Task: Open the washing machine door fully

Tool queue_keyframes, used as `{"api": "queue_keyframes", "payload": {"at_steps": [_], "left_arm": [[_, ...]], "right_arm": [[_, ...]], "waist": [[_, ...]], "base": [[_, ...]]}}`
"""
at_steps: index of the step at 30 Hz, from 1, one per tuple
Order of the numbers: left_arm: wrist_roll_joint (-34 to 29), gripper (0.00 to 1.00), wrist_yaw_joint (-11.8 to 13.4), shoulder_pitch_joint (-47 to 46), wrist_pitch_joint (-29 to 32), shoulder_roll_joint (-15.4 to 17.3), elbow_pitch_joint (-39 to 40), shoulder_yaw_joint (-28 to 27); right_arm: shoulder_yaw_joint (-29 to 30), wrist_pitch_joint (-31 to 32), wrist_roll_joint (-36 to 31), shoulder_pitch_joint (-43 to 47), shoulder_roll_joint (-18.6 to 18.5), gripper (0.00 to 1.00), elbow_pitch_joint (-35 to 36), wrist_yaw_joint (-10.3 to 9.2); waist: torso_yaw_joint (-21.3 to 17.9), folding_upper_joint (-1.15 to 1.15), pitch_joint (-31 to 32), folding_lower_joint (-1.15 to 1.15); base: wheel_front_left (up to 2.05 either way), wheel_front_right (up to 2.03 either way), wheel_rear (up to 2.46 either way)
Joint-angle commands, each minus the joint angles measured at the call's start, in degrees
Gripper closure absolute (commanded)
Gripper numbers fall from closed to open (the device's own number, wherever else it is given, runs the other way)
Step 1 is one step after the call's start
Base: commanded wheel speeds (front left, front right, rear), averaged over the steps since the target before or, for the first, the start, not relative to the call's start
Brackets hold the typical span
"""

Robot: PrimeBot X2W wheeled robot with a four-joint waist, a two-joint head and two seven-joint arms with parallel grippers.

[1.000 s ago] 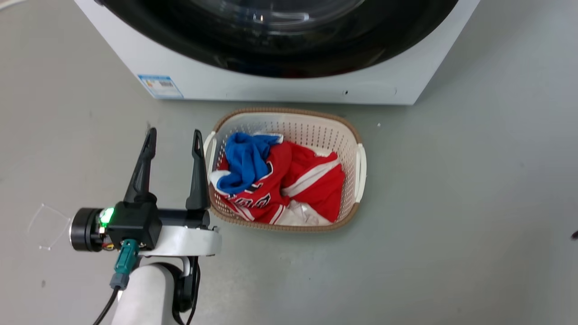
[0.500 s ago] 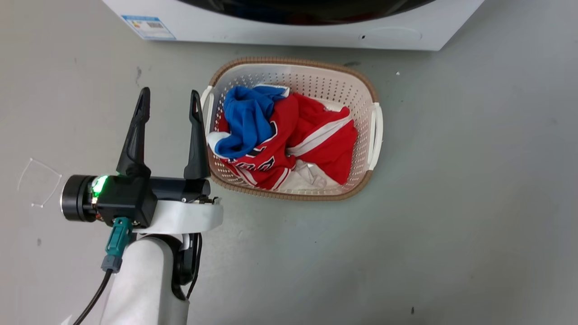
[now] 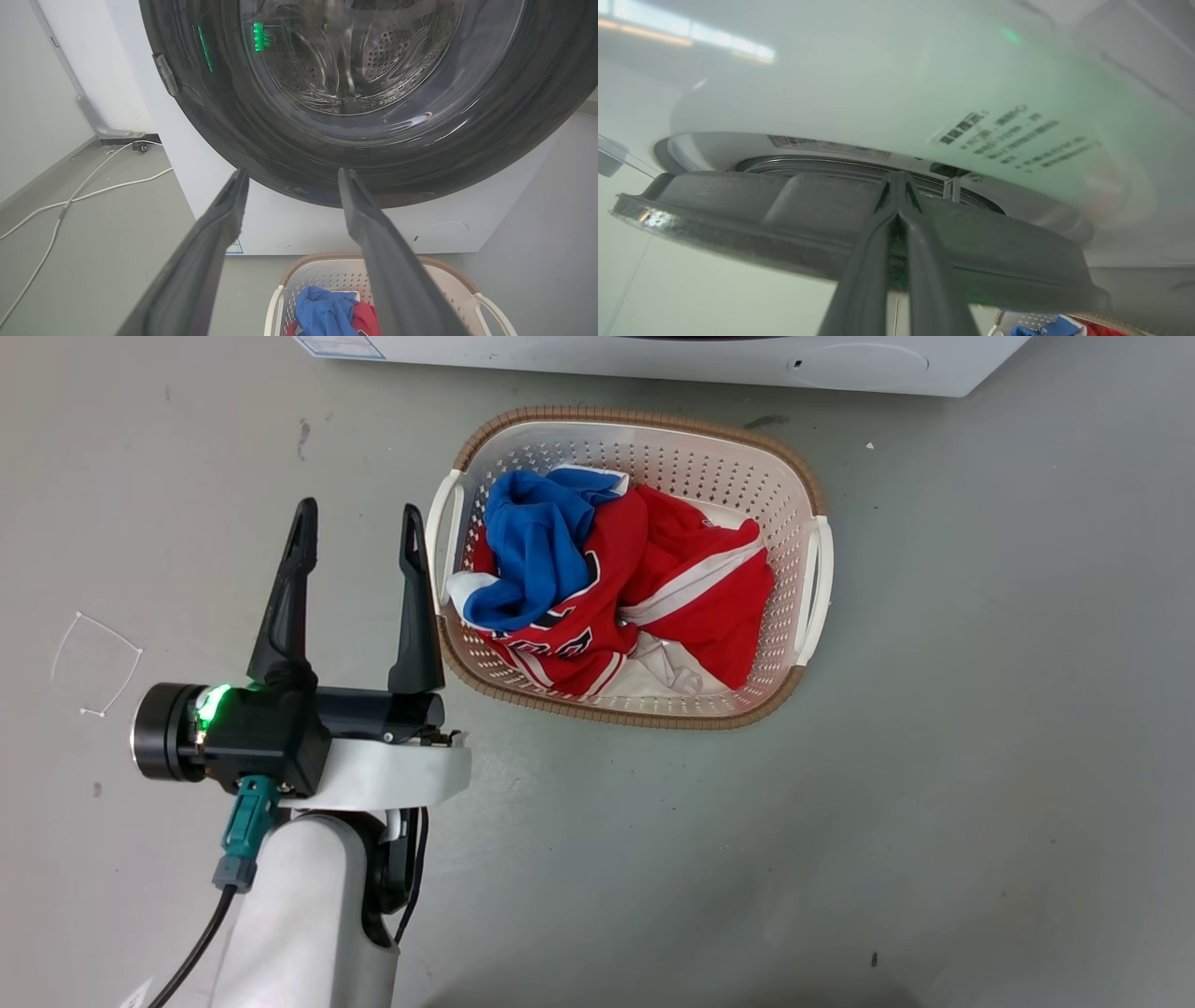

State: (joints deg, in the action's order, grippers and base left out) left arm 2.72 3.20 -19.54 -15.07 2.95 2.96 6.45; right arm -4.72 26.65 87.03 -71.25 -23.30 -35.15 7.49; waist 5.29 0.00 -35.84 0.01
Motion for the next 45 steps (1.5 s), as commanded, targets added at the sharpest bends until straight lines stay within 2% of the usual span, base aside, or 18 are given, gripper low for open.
{"api": "queue_keyframes", "payload": {"at_steps": [1,7,15,32,45], "left_arm": [[0.2,0.0,0.2,-1.2,-0.2,-0.1,0.1,0.0],[0.4,0.0,0.5,-1.2,-0.2,-0.1,-0.2,0.4],[0.1,0.0,0.2,0.1,-0.2,-0.1,-1.1,-0.1],[-1.2,0.0,-1.1,3.2,-0.2,-0.1,-2.0,-1.6],[-1.4,0.0,-1.2,6.5,-0.2,-0.1,-3.0,-1.4]], "right_arm": [[-0.6,0.5,-0.6,-1.0,0.2,1.0,-0.3,0.01],[-2.3,2.8,-1.3,-1.5,1.3,1.0,-1.0,0.01],[-3.4,6.1,-0.1,3.5,1.9,1.0,1.4,0.08],[-5.2,10.7,1.8,16.1,1.8,1.0,10.2,0.08],[-9.1,13.8,2.7,28.9,4.0,1.0,18.5,0.08]], "waist": [[0.1,0.0,-0.2,-0.01],[0.2,0.0,-0.2,-0.01],[-1.1,0.0,2.2,-0.01],[-3.6,0.0,8.1,-0.01],[-3.9,0.0,14.1,-0.01]], "base": [[0.0,0.0,0.0],[0.0,0.0,0.0],[0.0,0.0,0.0],[0.0,0.0,0.0],[0.0,0.0,0.0]]}}
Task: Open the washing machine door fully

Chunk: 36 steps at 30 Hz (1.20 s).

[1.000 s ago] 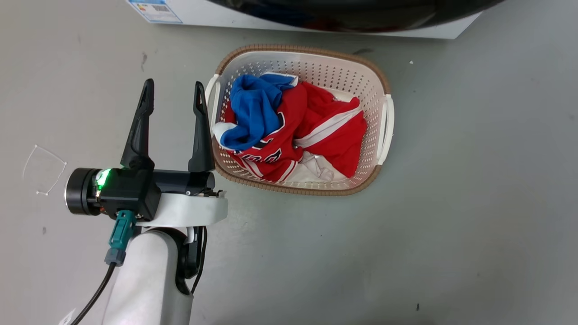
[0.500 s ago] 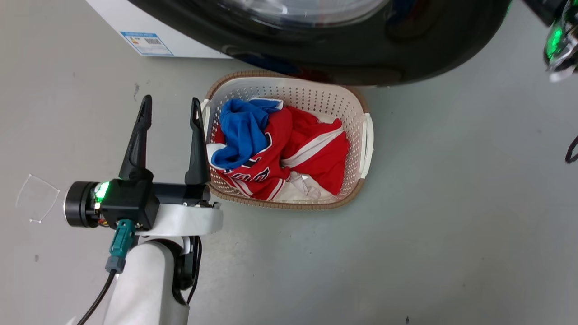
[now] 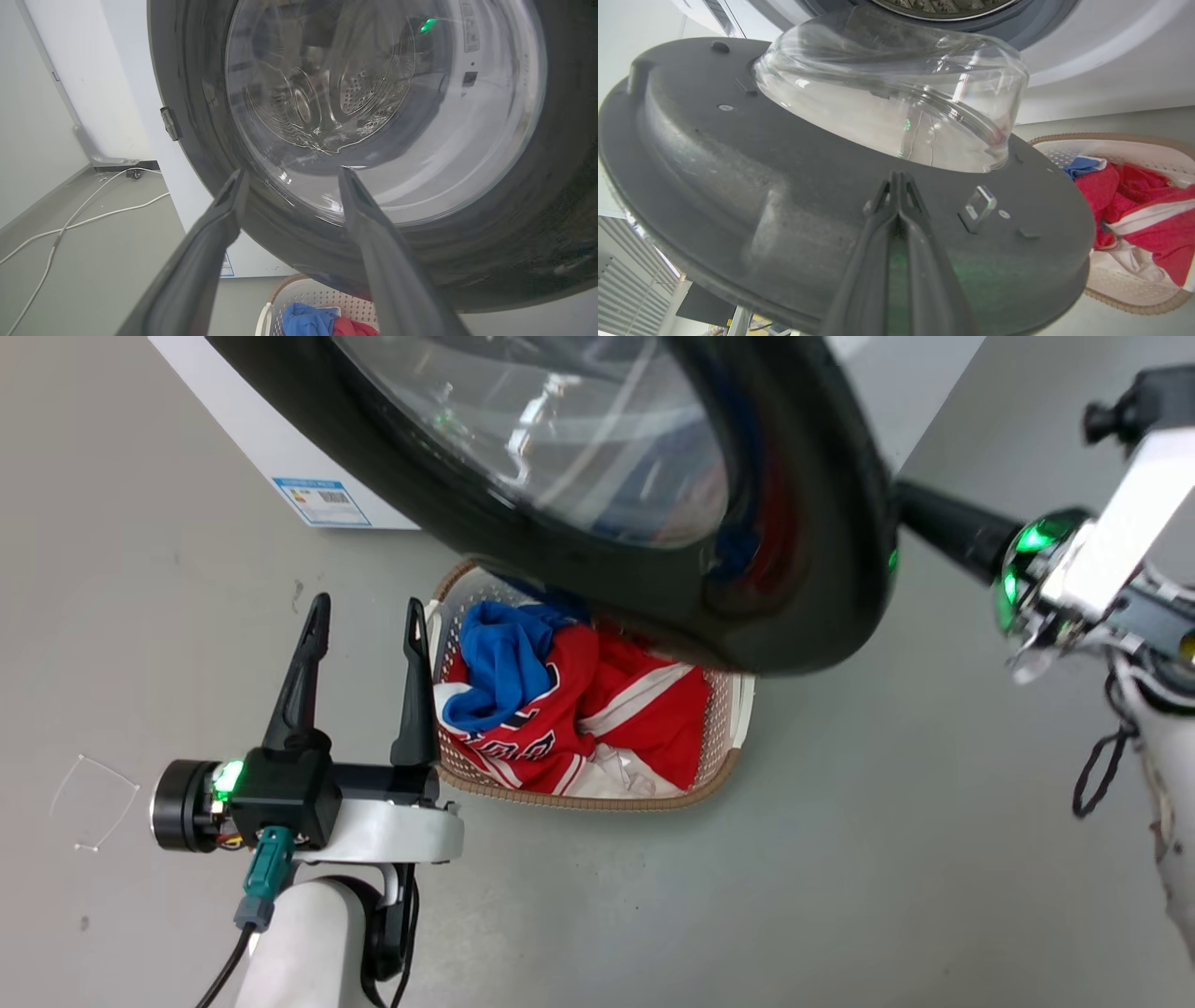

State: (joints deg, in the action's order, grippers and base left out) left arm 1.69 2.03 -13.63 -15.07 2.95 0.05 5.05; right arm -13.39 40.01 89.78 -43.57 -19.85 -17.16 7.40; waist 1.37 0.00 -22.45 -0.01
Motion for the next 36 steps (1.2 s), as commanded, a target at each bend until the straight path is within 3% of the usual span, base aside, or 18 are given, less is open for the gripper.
{"api": "queue_keyframes", "payload": {"at_steps": [1,13,24,30,36], "left_arm": [[-0.4,0.0,0.0,0.8,-0.2,-0.1,-0.1,0.1],[0.1,0.0,0.6,3.7,-0.2,-0.1,-0.8,1.1],[0.3,0.0,1.1,5.1,-0.2,-0.1,-1.0,1.4],[0.3,0.0,1.1,6.4,-0.2,-0.1,-1.6,1.3],[0.0,0.0,1.1,8.4,-0.2,-0.1,-2.3,1.1]], "right_arm": [[-0.8,0.8,0.3,2.2,0.7,1.0,1.2,0.16],[-7.5,3.5,0.2,13.3,4.0,1.0,12.1,0.16],[-12.8,4.4,0.1,18.4,7.9,1.0,15.3,0.16],[-13.7,3.4,0.4,21.7,8.8,1.0,16.0,0.16],[-10.6,-1.5,-0.2,25.4,8.8,1.0,16.5,0.16]], "waist": [[0.1,0.0,1.1,0.01],[0.8,0.0,5.5,0.01],[1.9,0.0,7.0,0.01],[2.3,0.0,9.0,0.01],[2.1,0.0,12.2,0.01]], "base": [[0.0,0.0,0.0],[0.0,0.0,0.0],[0.0,0.0,0.0],[0.0,0.0,0.0],[0.0,0.0,0.0]]}}
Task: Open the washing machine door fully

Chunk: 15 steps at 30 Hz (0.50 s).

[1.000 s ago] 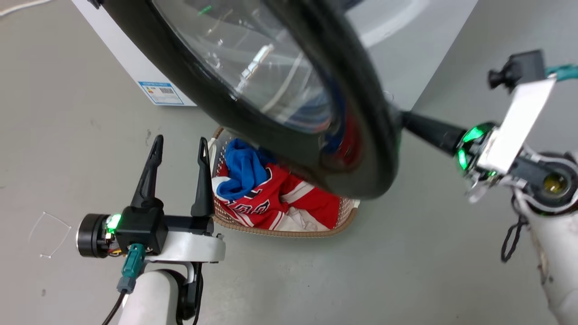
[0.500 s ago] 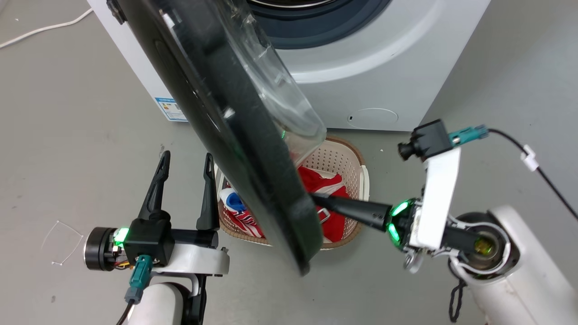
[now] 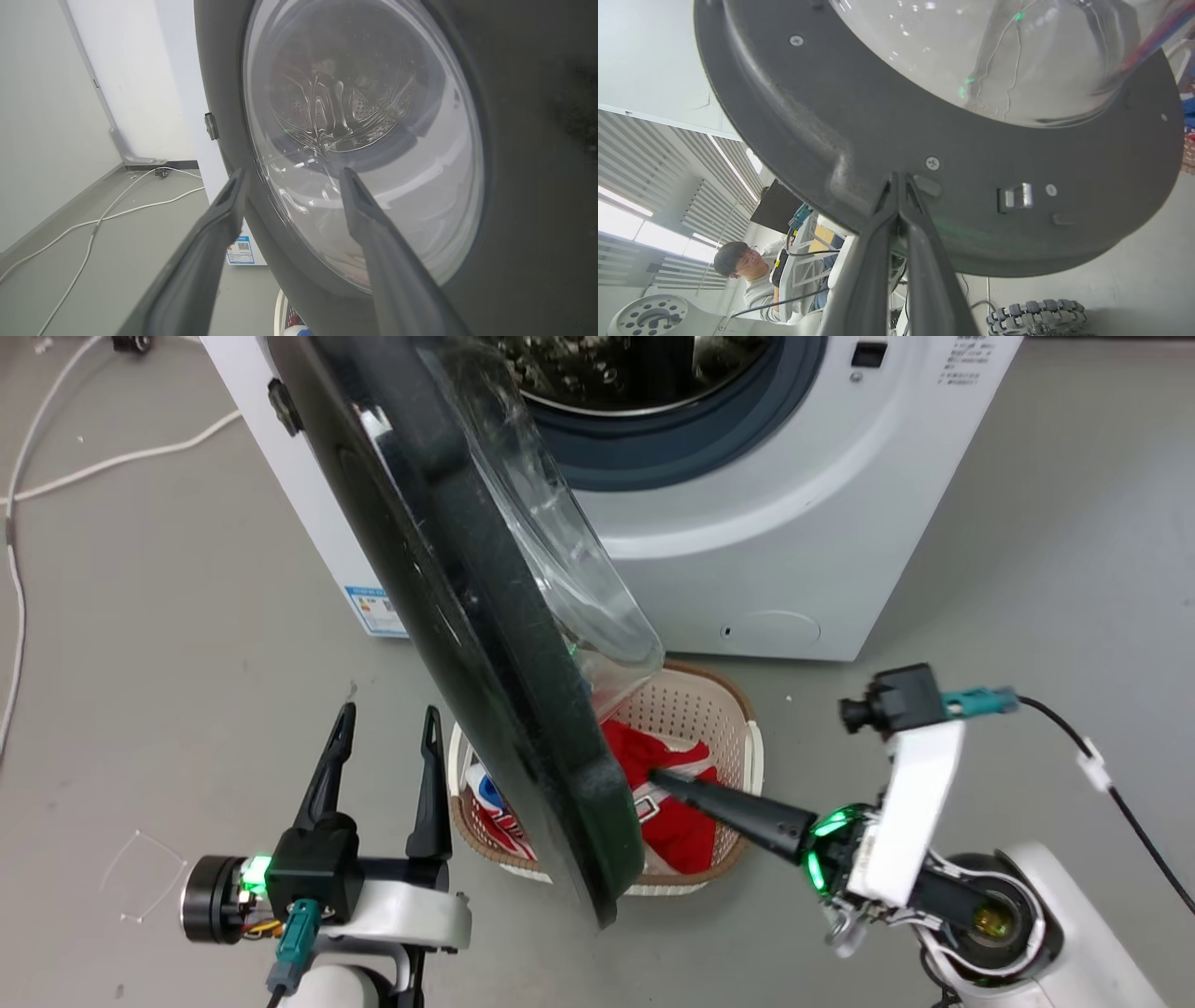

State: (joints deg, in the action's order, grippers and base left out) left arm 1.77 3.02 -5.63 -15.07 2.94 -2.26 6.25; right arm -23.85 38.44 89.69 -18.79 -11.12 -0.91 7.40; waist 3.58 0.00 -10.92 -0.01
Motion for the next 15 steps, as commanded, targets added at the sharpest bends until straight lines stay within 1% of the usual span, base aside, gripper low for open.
{"api": "queue_keyframes", "payload": {"at_steps": [1,7,12,15], "left_arm": [[-0.1,0.0,0.2,0.8,-0.2,-0.1,-0.1,-0.3],[-0.5,0.0,0.2,3.4,-0.2,-0.1,-0.3,-0.7],[-0.5,0.0,0.3,5.4,-0.2,-0.1,-0.5,-0.7],[-0.5,0.0,0.4,6.6,-0.2,-0.1,-0.6,-0.8]], "right_arm": [[0.9,-1.4,-0.4,1.3,0.1,1.0,0.3,0.16],[7.2,-11.7,-2.3,5.2,0.8,1.0,0.8,0.16],[12.2,-21.7,-4.7,9.0,1.5,1.0,1.2,0.16],[14.2,-27.8,-7.8,11.3,0.9,1.0,1.7,0.17]], "waist": [[-0.3,0.0,1.3,0.01],[-1.3,0.0,4.6,0.01],[-1.8,0.0,7.3,0.01],[-2.2,0.0,8.9,0.01]], "base": [[0.0,0.0,0.0],[0.0,0.0,0.0],[0.0,0.0,0.0],[0.0,0.0,0.0]]}}
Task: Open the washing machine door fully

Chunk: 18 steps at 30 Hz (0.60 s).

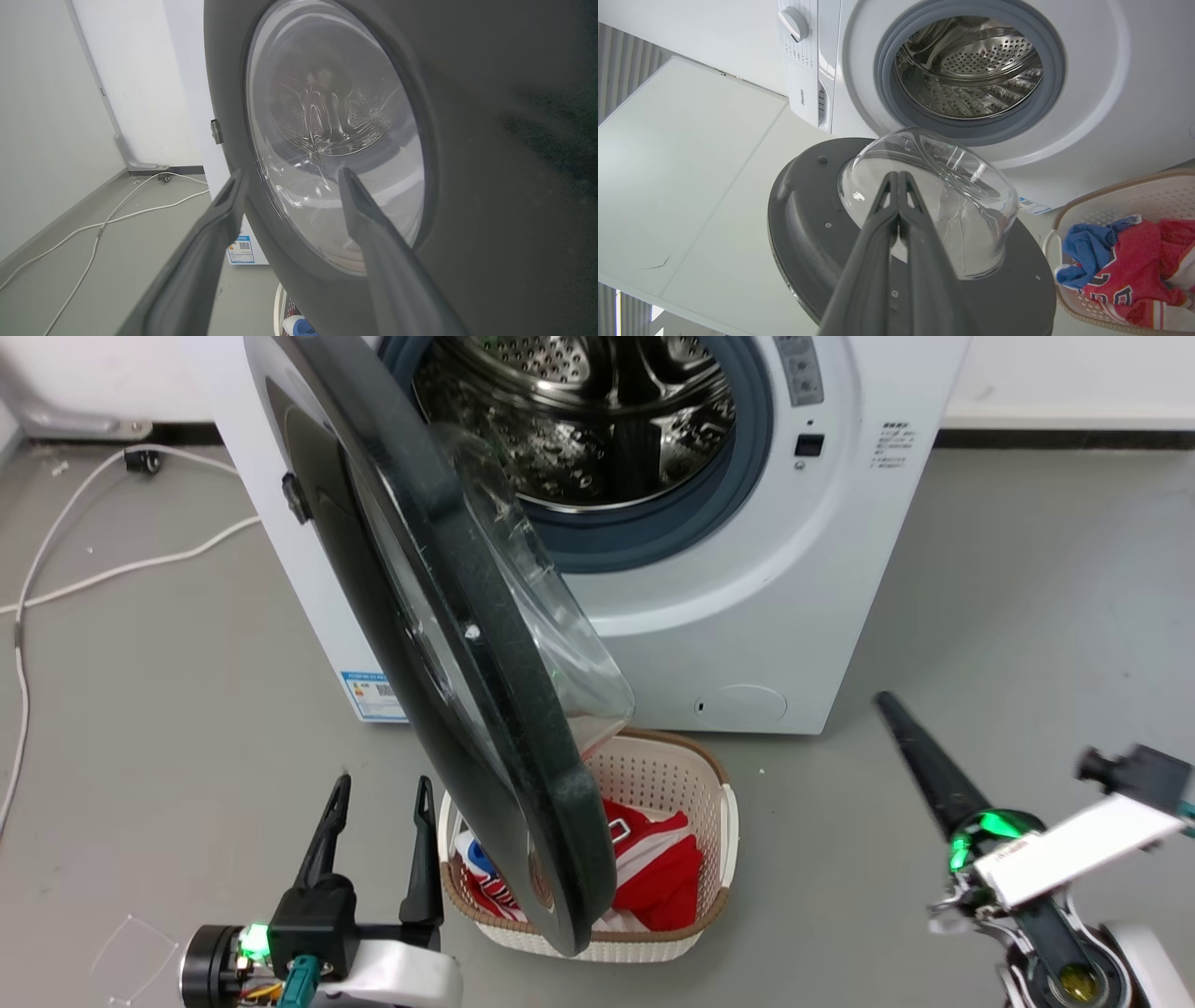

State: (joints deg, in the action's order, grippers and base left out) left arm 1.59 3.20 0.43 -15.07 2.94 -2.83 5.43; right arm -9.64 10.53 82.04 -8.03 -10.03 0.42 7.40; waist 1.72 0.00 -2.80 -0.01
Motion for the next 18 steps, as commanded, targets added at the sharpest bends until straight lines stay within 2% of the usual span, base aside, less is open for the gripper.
{"api": "queue_keyframes", "payload": {"at_steps": [1,4,9,12,16,18], "left_arm": [[-0.4,0.0,0.2,0.8,-0.2,-0.1,0.0,0.0],[-0.5,0.0,0.1,1.7,-0.2,-0.1,0.2,-0.3],[-0.5,0.0,0.1,2.6,-0.2,-0.1,0.4,-0.7],[-0.6,0.0,0.2,2.9,-0.2,-0.1,0.6,-0.9],[-0.5,0.0,0.4,3.3,-0.2,-0.1,0.8,-0.9],[-0.4,0.0,0.5,3.4,-0.2,-0.1,0.9,-0.8]], "right_arm": [[0.6,-2.4,-1.7,1.3,-0.5,1.0,0.5,0.17],[1.8,-9.8,-5.7,3.7,-0.6,1.0,0.1,0.17],[1.3,-23.2,-20.2,6.3,-2.7,1.0,-2.0,0.16],[3.4,-25.6,-32.6,7.3,-2.0,1.0,-2.8,0.16],[10.5,-25.7,-51.4,9.4,3.6,1.0,2.2,0.15],[12.3,-25.7,-59.8,10.3,4.7,1.0,5.2,0.11]], "waist": [[-0.4,0.0,1.1,0.01],[-0.7,0.0,2.0,0.01],[-1.1,0.0,2.8,0.01],[-1.3,0.0,3.3,0.01],[-1.5,0.0,3.5,0.01],[-1.5,0.0,3.6,0.01]], "base": [[0.0,0.0,0.0],[0.0,0.0,0.0],[0.0,0.0,0.0],[0.0,0.0,0.0],[0.0,0.0,0.0],[0.0,0.0,0.0]]}}
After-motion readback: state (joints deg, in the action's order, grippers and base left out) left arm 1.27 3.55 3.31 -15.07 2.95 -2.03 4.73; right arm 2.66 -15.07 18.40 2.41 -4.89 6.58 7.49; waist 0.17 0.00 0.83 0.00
